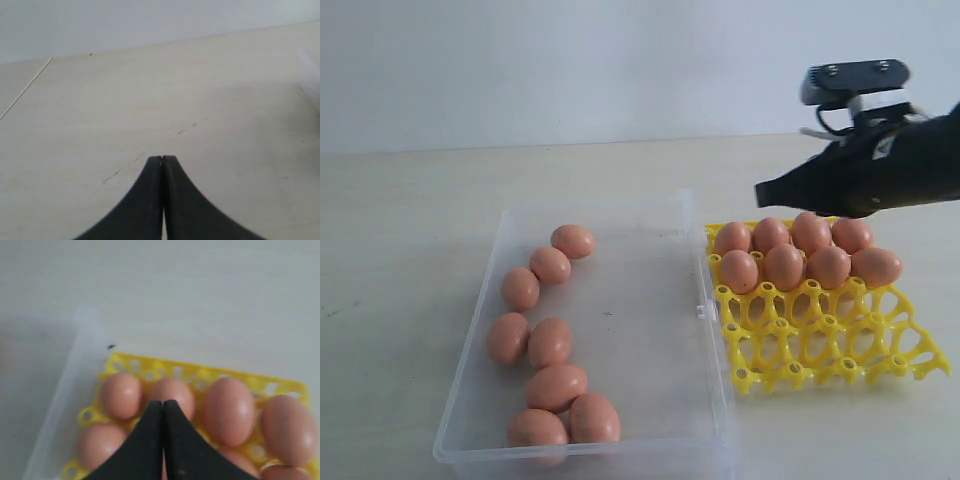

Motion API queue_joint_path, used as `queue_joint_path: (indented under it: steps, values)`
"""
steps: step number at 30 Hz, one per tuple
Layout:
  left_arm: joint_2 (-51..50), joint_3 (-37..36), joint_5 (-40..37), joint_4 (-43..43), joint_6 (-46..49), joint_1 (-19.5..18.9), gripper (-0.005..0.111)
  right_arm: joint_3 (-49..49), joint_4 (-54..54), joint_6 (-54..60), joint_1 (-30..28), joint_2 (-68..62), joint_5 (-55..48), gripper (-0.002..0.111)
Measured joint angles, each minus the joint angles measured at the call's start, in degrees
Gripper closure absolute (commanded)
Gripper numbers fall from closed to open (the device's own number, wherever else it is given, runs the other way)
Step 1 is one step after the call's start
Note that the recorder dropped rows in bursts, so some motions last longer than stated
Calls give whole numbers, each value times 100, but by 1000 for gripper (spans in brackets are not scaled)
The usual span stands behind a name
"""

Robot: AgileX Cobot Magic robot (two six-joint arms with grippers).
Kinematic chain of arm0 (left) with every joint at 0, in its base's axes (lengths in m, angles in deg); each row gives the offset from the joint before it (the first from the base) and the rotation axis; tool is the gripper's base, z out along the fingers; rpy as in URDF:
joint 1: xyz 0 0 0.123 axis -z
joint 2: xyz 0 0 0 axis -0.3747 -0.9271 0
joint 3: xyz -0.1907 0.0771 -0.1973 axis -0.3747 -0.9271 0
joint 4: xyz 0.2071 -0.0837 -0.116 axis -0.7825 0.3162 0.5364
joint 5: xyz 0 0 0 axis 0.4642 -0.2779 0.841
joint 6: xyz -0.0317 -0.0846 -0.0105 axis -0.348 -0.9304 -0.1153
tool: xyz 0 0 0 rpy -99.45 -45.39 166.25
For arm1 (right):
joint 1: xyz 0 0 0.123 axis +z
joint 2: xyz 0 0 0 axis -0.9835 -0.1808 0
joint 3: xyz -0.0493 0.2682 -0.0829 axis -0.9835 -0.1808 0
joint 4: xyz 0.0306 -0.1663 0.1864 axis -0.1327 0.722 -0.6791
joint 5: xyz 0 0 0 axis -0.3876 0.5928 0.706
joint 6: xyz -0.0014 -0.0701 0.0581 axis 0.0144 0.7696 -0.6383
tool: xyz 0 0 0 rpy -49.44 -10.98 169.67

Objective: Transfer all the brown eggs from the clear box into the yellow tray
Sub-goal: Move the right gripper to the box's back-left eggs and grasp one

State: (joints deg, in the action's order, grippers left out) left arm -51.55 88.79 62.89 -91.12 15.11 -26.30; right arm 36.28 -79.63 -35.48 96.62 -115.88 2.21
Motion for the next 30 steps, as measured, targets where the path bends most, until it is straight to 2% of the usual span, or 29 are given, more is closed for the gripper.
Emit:
queue_joint_path:
  steps: [6, 8, 11, 16, 19, 30]
  values:
    - [0, 0, 0, 0, 0, 0, 107, 698, -1120, 1336, 1257, -94, -1617, 105]
    - [0, 0, 0, 0, 0, 0, 107, 1166, -1568, 1745, 1695, -369, -2352, 96]
    - [0, 0, 0, 0, 0, 0, 107, 1740, -1701, 1843, 2049, -885, -2927, 82]
    - [0, 0, 0, 0, 0, 0, 107, 2299, -1813, 1813, 2220, -1464, -3058, 58]
    - [0, 0, 0, 0, 0, 0, 107, 2493, -1925, 1813, 2220, -1823, -3058, 50]
    - [0, 0, 0, 0, 0, 0, 107, 2604, -2894, 1791, 2484, -2415, -2099, 50]
